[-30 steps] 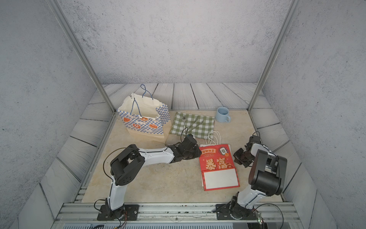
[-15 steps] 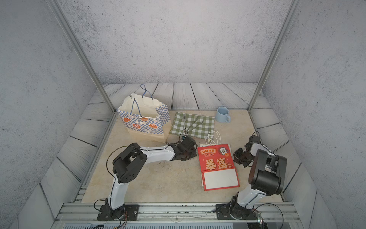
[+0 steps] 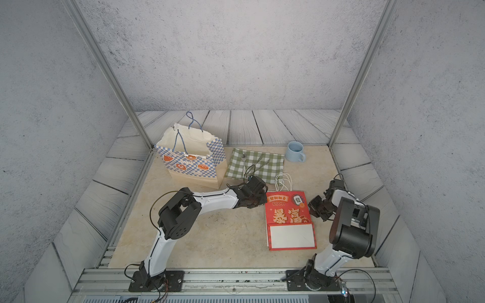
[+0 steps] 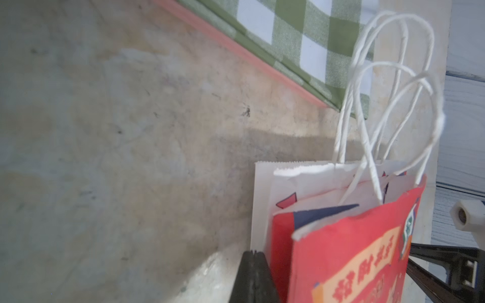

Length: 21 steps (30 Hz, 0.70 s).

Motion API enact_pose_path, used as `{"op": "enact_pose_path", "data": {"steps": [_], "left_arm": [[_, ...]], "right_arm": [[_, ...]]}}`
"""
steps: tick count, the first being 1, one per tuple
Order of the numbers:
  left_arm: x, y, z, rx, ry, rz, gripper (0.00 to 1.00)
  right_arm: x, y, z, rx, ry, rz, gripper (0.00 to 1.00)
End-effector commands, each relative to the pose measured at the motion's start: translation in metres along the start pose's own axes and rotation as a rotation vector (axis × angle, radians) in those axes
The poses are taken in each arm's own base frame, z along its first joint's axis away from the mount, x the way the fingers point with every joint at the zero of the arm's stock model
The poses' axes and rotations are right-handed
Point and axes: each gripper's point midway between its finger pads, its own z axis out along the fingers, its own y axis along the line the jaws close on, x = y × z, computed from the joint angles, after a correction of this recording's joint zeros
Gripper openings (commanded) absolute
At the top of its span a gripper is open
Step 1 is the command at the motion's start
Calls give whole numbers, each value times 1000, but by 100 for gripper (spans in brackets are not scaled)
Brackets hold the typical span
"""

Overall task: Put away the paper bag
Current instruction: Place the paper bag at the center of the board.

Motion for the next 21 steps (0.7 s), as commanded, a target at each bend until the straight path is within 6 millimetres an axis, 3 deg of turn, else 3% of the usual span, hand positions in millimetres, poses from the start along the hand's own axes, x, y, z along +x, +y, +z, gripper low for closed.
{"op": "enact_pose_path", "data": {"steps": [1, 5, 8, 16, 21], "left_arm": [[5, 5, 6, -29, 18, 30, 0], [-1, 11, -2, -60, -14, 42, 0], [-14, 18, -17, -100, -73, 44, 3], [-63, 43, -83, -216, -314, 52, 6], [-84, 45, -132, -223, -442, 83, 7]], "right_arm": [[18, -15, 13, 53, 77, 15, 9], [17, -16, 12, 59, 72, 17, 10], [12, -18, 5, 85, 34, 17, 17], [-26, -28, -45, 230, -217, 30, 26], [-41, -10, -84, 192, -348, -5, 29]]}}
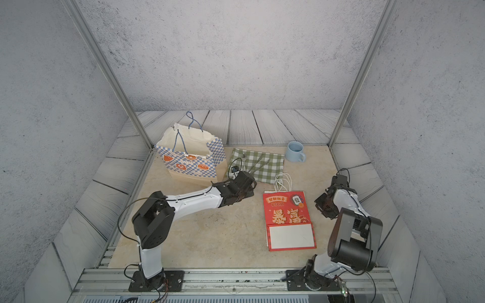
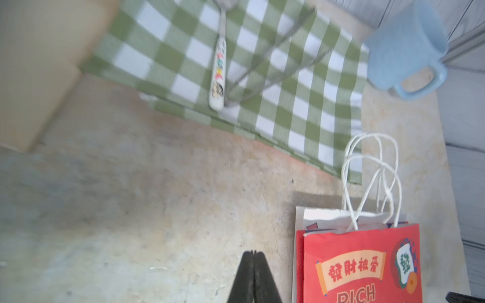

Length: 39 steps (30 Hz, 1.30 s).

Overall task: Put away the paper bag
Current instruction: Place the paper bag at the center of the board, then move the paper bag to the center of the board.

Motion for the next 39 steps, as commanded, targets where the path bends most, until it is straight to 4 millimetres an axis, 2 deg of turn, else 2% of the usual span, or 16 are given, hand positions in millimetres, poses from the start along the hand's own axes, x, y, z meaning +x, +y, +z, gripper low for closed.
{"op": "enact_pose_path", "data": {"steps": [1, 5, 11, 14, 16, 20, 22, 24, 27, 31, 33, 35, 39], "left_arm": [[-29, 17, -26, -51, -131, 52, 8], [-55, 27, -60, -16, -227, 82, 9], [-102, 60, -106, 1, -313, 98, 10], [-114, 94, -126, -60, -295, 116, 10], [-116, 126, -139, -125, -272, 90, 10], [-103, 201, -159, -236, -232, -47, 10], [-85, 237, -167, -288, -211, -155, 10], [-61, 265, -170, -311, -191, -259, 10], [-32, 286, -172, -307, -191, -380, 10], [-8, 297, -166, -266, -207, -503, 12], [-7, 300, -168, -255, -234, -527, 13], [-10, 302, -172, -262, -255, -510, 13], [-19, 304, -181, -300, -278, -464, 13]], "right_arm": [[-19, 4, -33, 0, -112, -12, 30], [-16, 36, -68, -118, -181, -110, 40], [19, 97, -116, -283, -249, -399, 51], [42, 135, -138, -414, -302, -587, 57], [60, 162, -149, -514, -328, -704, 60], [98, 217, -170, -708, -360, -901, 64], [117, 243, -179, -792, -383, -989, 65], [144, 270, -188, -889, -407, -1118, 68], [187, 304, -190, -1021, -402, -1299, 70], [231, 343, -185, -1150, -387, -1452, 72], [253, 360, -181, -1216, -401, -1522, 74], [264, 376, -171, -1228, -422, -1550, 76], [271, 405, -156, -1226, -442, -1552, 77]]}}
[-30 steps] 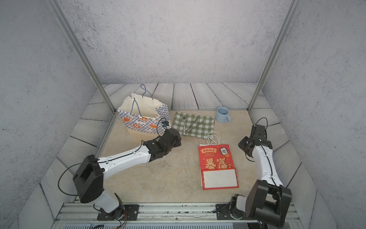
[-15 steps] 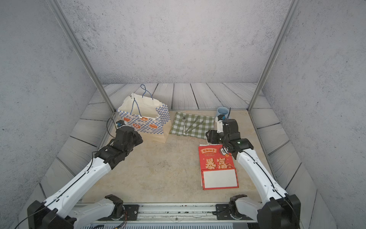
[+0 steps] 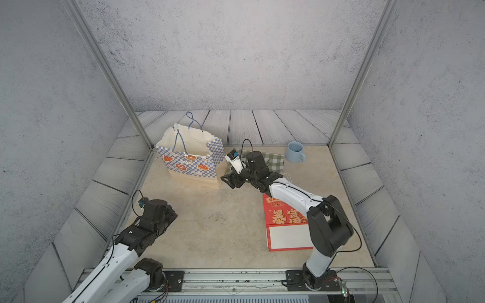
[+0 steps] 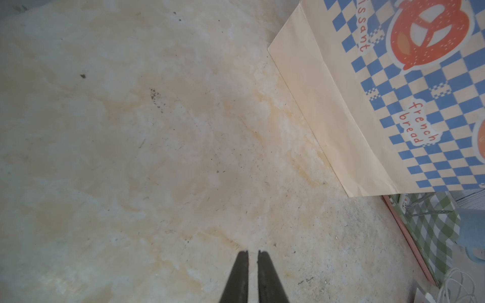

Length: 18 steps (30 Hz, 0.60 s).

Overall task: Put away the paper bag
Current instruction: Move the paper bag to the center of the board.

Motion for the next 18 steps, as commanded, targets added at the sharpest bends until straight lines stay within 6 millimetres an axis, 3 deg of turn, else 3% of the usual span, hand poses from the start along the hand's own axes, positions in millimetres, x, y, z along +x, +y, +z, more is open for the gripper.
{"op": "enact_pose_path", "data": {"steps": [1, 9, 18], "left_arm": [[-16, -2, -6, -16, -51, 2, 14], [-18, -9, -5, -12, -46, 12, 13], [-10, -13, -1, -15, 14, 10, 12]], "right_arm": [[-31, -6, 16, 6, -97, -92, 77], [-39, -20, 62, 8, -141, -87, 70], [-54, -12, 87, -60, -231, -98, 56]]}}
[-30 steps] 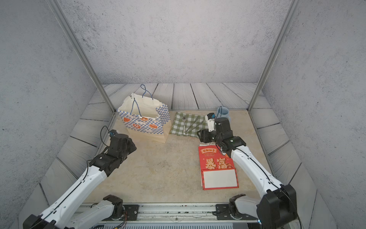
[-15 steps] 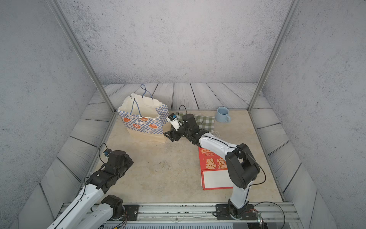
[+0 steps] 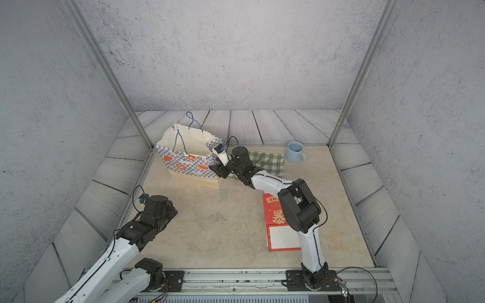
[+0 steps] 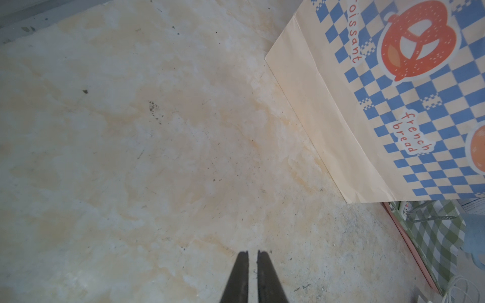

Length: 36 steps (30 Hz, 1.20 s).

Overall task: Put away the paper bag
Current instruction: Move the paper bag to the center of the board.

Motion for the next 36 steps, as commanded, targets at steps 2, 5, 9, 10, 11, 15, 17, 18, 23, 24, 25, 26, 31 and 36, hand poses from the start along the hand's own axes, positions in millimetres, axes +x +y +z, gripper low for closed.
{"op": "enact_pose_path", "data": {"steps": [2, 5, 9, 10, 11, 15, 17, 18, 23, 24, 25, 26, 31, 36], "left_arm": [[-1, -4, -4, 2, 18, -3, 12], [0, -2, -4, -2, 23, -1, 12], [1, -1, -5, -3, 25, -9, 12], [1, -1, -5, -3, 26, -9, 12], [1, 0, -6, -3, 26, -8, 12], [-2, 3, -10, -14, 14, -9, 12], [-4, 6, -14, -19, 0, -8, 12], [-6, 7, -16, -21, -8, -10, 12], [-17, 17, -28, -44, -69, -2, 13], [-21, 20, -32, -54, -91, 3, 13], [-24, 22, -36, -55, -110, 14, 14], [-30, 24, -41, -61, -139, 32, 15], [-59, 25, -69, -55, -281, 164, 30], [-79, 4, -98, 40, -384, 371, 44]], "right_arm": [[-25, 5, 9, -31, -95, 1, 52], [-29, 4, 11, -29, -122, 20, 45], [-30, 7, 12, -45, -124, 15, 32], [-30, 7, 12, -47, -125, 15, 31], [-29, 8, 12, -51, -122, 14, 29], [-27, 14, 10, -71, -118, -1, 15], [-27, 16, 9, -74, -117, -2, 11], [-28, 18, 7, -76, -120, -7, 9], [-36, 28, -4, -84, -136, -27, 3], [-38, 31, -8, -88, -139, -32, 2], [-40, 33, -12, -88, -139, -33, 2], [-40, 37, -17, -93, -139, -34, 2], [-37, 59, -49, -111, -117, -44, 1], [-28, 80, -88, -138, -89, -35, 1]]}}
